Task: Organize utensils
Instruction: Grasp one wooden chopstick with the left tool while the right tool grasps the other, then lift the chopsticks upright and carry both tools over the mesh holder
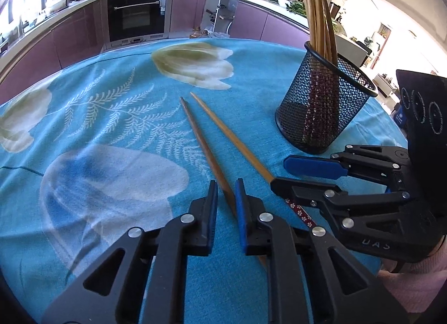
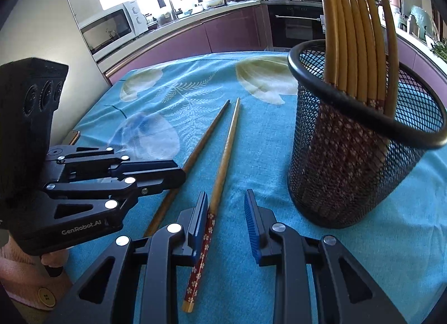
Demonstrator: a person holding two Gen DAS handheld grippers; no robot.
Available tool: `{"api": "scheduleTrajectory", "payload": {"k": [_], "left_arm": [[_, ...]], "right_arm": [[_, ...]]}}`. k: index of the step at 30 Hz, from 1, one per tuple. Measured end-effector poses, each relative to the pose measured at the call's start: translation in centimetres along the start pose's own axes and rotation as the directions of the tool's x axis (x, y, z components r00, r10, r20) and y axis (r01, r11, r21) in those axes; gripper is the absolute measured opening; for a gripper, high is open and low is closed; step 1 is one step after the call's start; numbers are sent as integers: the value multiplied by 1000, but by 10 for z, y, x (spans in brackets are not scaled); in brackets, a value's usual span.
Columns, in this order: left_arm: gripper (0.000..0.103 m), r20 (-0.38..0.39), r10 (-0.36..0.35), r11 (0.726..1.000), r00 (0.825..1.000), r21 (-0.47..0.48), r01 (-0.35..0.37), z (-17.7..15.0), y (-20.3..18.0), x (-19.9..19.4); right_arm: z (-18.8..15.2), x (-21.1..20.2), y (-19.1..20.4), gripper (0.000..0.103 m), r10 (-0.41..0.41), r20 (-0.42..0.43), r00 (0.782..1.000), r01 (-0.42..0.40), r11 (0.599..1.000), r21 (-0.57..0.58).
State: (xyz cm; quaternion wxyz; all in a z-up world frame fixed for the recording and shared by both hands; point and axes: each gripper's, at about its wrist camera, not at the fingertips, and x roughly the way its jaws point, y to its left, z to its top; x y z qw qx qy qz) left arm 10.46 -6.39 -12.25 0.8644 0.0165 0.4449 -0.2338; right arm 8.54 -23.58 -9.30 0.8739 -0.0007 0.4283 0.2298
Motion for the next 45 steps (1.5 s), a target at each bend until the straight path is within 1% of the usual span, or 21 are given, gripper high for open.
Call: {"api": "scheduleTrajectory", "payload": {"k": [3, 6, 11, 14, 18, 21, 24, 27, 30, 35, 39, 45], "left_arm": [[15, -1, 5, 1000, 1000, 1, -5, -1, 2, -2], [21, -7, 4, 1000, 1000, 3, -4, 0, 4, -1], [21, -12, 9, 1000, 1000, 13, -9, 5, 5, 3], [18, -16, 5, 1000, 1000, 8, -5, 9, 7, 6], [13, -20, 3, 1000, 1000, 1, -3, 14, 8, 10], [12, -15, 7, 1000, 1000, -13, -8, 13, 7, 10], [11, -8, -3, 999, 1000, -49, 3, 11, 10, 9], [10, -5, -10, 997, 1000, -74, 9, 7, 10, 6], [9, -5, -21, 996, 1000, -87, 20, 3, 9, 4], [8, -11, -18, 997, 1000, -70, 17, -3, 3, 0], [10, -19, -8, 999, 1000, -48, 7, -4, 0, 1], [12, -24, 8, 1000, 1000, -20, -9, 3, -2, 8]], "right_arm": [[5, 5, 2, 25, -9, 2, 1000, 9, 1000, -11], [10, 9, 5, 25, -18, 3, 1000, 18, 1000, -21], [18, 16, 7, 22, -38, 2, 999, 38, 999, -34], [20, 19, 8, 17, -46, 2, 999, 46, 998, -36], [20, 19, 4, 11, -36, 4, 999, 36, 999, -10], [19, 18, 0, 8, -13, 8, 1000, 13, 1000, 19], [16, 16, -4, 6, 17, 18, 1000, -18, 998, 56], [13, 11, -6, 6, 31, 34, 999, -34, 996, 80], [9, 6, -3, 6, 48, 32, 998, -51, 996, 75], [4, 1, 2, 6, 66, 9, 998, -66, 997, 51], [1, 2, 5, 10, 28, -9, 1000, -27, 999, 19], [2, 6, 10, 11, -11, -7, 1000, 11, 1000, -23]]}}
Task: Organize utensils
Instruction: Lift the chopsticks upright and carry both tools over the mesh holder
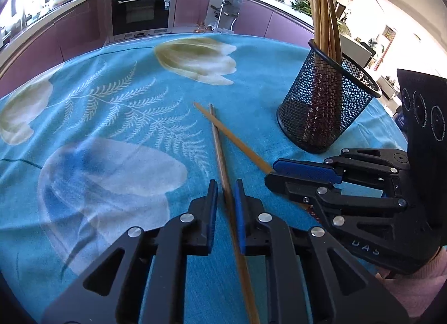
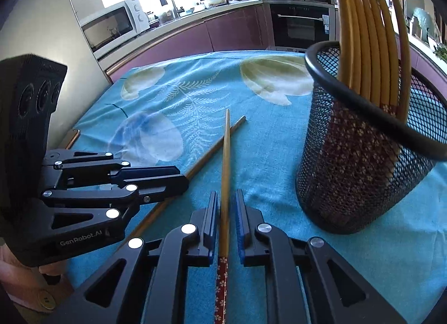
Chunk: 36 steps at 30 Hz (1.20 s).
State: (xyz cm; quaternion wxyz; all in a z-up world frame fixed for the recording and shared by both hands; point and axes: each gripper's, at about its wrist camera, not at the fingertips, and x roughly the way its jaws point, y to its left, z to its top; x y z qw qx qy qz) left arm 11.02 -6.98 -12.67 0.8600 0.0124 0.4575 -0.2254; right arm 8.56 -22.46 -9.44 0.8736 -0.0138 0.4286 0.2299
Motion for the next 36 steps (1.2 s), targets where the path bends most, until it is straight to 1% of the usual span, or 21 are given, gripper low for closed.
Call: {"api": "scheduleTrajectory", "payload": {"k": [4, 5, 7, 9, 15, 30, 36], "left_arm": [[12, -3, 3, 1000, 1000, 18, -3, 4, -2, 4], [11, -3, 9, 1000, 1000, 24, -9, 5, -3, 5], [10, -1, 15, 1000, 1000, 27, -15, 5, -4, 5], [10, 0, 14, 1000, 1000, 25, -14, 5, -3, 4], [8, 11, 18, 1000, 1000, 10, -18, 3, -3, 0], [7, 68, -10, 1000, 998, 13, 9, 5, -5, -26], [7, 83, -9, 1000, 997, -2, 9, 4, -2, -35]], "right_arm": [[2, 3, 0, 12, -4, 4, 1000, 4, 1000, -5], [3, 3, 0, 12, -4, 4, 1000, 4, 1000, -4], [3, 3, -1, 11, -5, 5, 1000, 5, 1000, -1], [2, 2, -3, 6, -7, 8, 1000, 7, 1000, 4], [1, -1, -5, 6, 5, 17, 1000, -5, 1000, 19], [3, -36, -3, 6, 44, 106, 993, -47, 999, 22], [-1, -45, -8, 6, 38, 115, 993, -42, 998, 38]]}}
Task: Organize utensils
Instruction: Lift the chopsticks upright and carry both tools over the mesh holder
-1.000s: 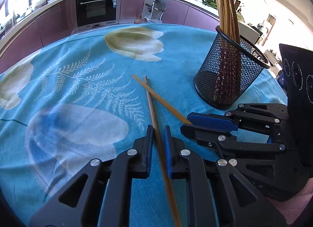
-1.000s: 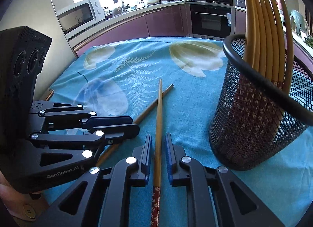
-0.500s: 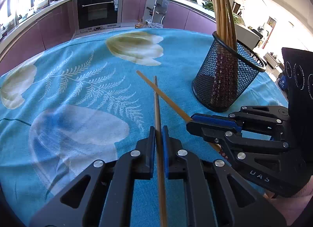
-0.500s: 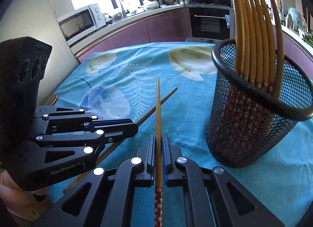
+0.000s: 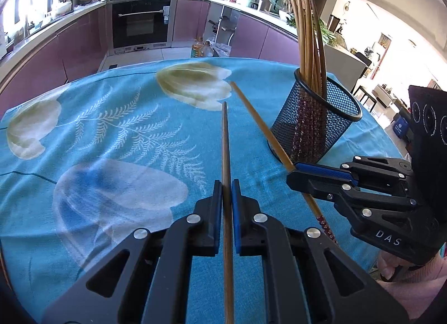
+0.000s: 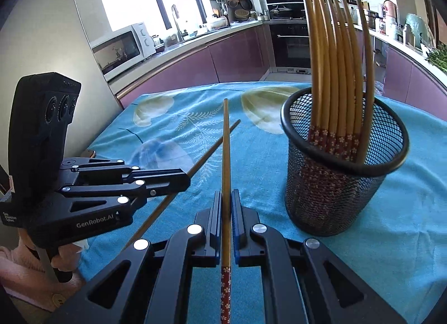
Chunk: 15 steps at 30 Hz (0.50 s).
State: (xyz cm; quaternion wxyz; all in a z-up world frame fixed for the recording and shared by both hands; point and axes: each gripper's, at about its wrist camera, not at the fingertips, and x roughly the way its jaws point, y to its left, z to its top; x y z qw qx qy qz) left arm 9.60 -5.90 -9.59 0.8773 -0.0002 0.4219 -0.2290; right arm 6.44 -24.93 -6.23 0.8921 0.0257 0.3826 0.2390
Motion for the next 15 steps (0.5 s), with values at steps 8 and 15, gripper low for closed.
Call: {"api": "scheduleTrajectory", "payload": {"k": [8, 15], "left_arm": [[7, 16, -14, 1000, 1000, -2, 14, 2, 0, -6], [8, -5, -42, 999, 999, 16, 42, 1, -5, -4]], "right_arm": [[-7, 8, -6, 6, 15, -44, 999, -15, 1000, 20], [-4, 1, -3, 6, 42, -3, 999, -42, 999, 10]]}}
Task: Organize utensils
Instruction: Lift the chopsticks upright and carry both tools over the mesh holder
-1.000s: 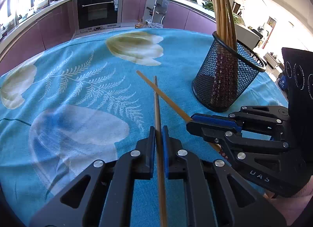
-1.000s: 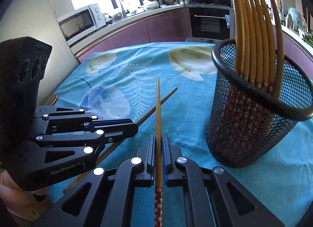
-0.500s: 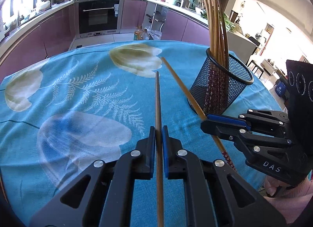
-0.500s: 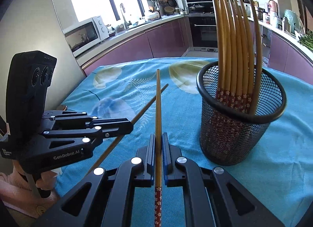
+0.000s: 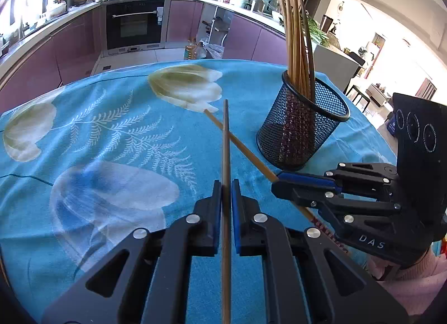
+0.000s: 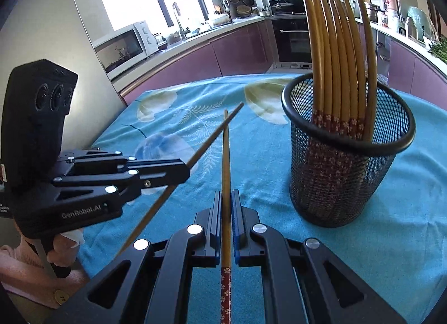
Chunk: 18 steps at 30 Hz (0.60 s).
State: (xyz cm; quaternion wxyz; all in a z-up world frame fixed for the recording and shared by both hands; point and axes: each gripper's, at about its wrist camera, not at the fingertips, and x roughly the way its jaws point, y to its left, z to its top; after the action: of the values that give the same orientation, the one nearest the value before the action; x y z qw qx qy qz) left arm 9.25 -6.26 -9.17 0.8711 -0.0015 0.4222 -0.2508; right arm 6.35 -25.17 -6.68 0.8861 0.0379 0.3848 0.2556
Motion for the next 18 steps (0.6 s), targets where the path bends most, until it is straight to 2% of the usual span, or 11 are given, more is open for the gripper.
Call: {"api": "scheduleTrajectory", "payload": {"k": [5, 12, 14, 18], "left_arm": [[13, -14, -7, 1000, 1000, 13, 7, -1, -3, 3], [13, -26, -17, 1000, 1000, 26, 18, -1, -5, 5], [9, -24, -18, 999, 1000, 28, 19, -1, -6, 4], [8, -19, -22, 999, 1000, 24, 23, 0, -5, 2]], "right_arm": [[0, -3, 0, 6, 8, 14, 1000, -8, 1000, 0], [-2, -8, -2, 6, 24, 28, 999, -24, 1000, 0], [-2, -10, -1, 6, 26, 31, 999, -26, 1000, -1], [-1, -11, 0, 6, 35, 39, 999, -35, 999, -4]]}}
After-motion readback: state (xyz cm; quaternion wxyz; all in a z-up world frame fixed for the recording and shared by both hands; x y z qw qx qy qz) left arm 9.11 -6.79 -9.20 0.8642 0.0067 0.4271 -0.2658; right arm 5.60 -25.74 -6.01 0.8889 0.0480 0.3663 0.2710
